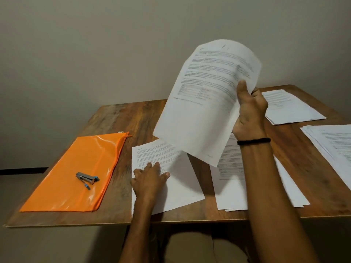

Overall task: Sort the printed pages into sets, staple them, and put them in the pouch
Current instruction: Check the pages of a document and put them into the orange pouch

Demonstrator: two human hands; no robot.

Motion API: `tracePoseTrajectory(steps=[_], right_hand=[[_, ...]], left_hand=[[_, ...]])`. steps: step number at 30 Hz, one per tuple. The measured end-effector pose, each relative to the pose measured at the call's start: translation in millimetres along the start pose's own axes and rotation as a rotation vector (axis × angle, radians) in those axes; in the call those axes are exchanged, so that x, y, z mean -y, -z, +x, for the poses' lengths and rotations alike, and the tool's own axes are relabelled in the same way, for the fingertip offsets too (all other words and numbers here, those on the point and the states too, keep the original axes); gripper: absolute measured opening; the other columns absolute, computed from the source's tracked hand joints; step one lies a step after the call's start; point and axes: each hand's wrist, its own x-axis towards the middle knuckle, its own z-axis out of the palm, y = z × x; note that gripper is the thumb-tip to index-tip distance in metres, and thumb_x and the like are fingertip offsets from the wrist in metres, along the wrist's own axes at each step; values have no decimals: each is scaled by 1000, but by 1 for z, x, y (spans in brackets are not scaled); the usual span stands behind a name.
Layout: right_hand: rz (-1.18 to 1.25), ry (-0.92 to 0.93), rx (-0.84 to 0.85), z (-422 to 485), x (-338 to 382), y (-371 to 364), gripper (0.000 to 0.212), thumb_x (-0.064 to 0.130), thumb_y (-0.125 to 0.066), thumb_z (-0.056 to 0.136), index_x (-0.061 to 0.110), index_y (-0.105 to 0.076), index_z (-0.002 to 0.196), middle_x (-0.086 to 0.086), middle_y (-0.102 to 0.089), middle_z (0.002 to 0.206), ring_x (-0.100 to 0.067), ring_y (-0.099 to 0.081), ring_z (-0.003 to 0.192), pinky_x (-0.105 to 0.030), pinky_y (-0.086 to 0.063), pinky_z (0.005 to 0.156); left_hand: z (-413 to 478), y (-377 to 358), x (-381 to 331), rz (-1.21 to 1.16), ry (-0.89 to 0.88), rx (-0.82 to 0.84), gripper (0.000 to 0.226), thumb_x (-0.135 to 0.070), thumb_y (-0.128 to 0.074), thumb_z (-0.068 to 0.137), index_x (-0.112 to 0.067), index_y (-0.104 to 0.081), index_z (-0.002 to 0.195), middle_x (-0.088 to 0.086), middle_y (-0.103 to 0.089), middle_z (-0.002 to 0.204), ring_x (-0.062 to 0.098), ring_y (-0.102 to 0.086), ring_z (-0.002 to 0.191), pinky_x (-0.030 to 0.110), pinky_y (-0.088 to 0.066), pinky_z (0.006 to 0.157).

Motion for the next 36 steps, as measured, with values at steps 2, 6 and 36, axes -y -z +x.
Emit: tracePoseTrajectory(steps=[2, 6, 36], right_hand=[[-60, -117, 46, 5, -17, 3, 69, 38, -90, 72, -6, -60, 118, -22, -67, 121, -40, -66, 113, -59, -55, 90], [-478, -201, 95, -14, -68, 6, 22, 28, -82, 83, 11, -69, 90, -7, -75, 95, -26, -72, 92, -39, -62, 81], [-1475, -257, 287, -77, -166, -9, 46, 33, -71, 90, 9, -56, 127, -10, -64, 125, -33, -59, 116, -46, -52, 96]], left_hand=[[4, -1, 4, -25, -14, 12, 55, -55, -53, 96, -31, -46, 145, -2, -37, 159, 34, -29, 144, 53, -27, 114], [21, -6, 30, -411, 9, -29, 37, -30, -68, 90, -16, -65, 125, 8, -66, 127, 27, -59, 117, 27, -49, 92], [26, -9, 48, -315, 69, -184, 36, -35, -73, 89, -11, -65, 116, 11, -60, 127, 28, -54, 120, 35, -41, 91]])
